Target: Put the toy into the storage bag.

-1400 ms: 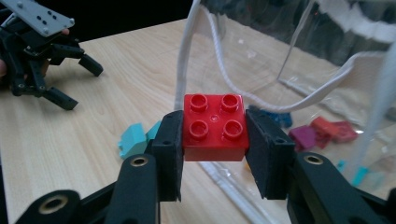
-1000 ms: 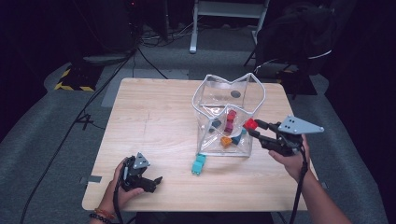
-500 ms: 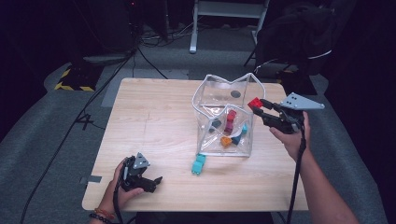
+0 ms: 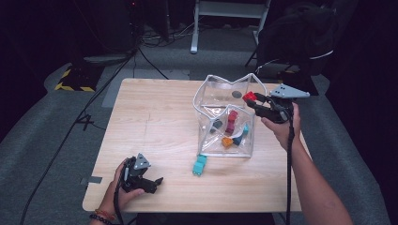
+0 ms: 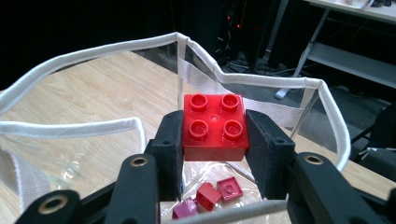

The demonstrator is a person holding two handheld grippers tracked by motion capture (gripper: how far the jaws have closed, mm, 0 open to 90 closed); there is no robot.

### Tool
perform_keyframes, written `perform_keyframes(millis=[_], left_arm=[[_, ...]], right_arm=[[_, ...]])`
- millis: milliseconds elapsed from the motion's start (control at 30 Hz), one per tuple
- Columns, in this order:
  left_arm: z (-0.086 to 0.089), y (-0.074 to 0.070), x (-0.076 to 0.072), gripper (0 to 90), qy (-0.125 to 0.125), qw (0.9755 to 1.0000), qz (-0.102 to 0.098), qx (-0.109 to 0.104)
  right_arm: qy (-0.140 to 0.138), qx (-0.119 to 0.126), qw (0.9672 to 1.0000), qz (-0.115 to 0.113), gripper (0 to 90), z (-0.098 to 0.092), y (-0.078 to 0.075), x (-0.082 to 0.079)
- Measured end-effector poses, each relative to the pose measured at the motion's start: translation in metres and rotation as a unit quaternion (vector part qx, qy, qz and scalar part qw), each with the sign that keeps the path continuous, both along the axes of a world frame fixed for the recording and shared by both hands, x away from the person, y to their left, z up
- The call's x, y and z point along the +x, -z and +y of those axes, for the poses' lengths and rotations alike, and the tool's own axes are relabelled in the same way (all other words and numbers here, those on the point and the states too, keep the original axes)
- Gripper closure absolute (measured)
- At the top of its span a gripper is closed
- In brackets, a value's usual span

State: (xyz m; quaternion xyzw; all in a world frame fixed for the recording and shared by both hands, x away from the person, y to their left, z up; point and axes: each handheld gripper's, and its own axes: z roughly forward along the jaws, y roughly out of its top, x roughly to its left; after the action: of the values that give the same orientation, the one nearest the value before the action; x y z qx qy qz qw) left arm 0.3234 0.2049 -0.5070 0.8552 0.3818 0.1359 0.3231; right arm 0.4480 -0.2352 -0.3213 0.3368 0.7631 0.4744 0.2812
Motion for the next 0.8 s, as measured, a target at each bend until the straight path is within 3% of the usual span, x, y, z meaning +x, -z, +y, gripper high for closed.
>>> perform_keyframes(millis=[367,600,800], left_arm=[[0.000,0.000,0.000,0.1,0.000,1.0000,0.000,0.000],[0.000,0.000,0.000,0.1,-0.001,1.0000,0.000,-0.001],[0.000,0.000,0.000,0.1,0.000,1.0000,0.000,0.000]], right_arm=[[0.006,-0.006,0.9999,0.006,54.6,0.008,0.002,0.003],[-0.006,0.003,0.9999,-0.009,53.0,0.005,-0.003,-0.015],[-0.031,0.008,0.9992,-0.024,52.7,0.000,-0.010,-0.038]])
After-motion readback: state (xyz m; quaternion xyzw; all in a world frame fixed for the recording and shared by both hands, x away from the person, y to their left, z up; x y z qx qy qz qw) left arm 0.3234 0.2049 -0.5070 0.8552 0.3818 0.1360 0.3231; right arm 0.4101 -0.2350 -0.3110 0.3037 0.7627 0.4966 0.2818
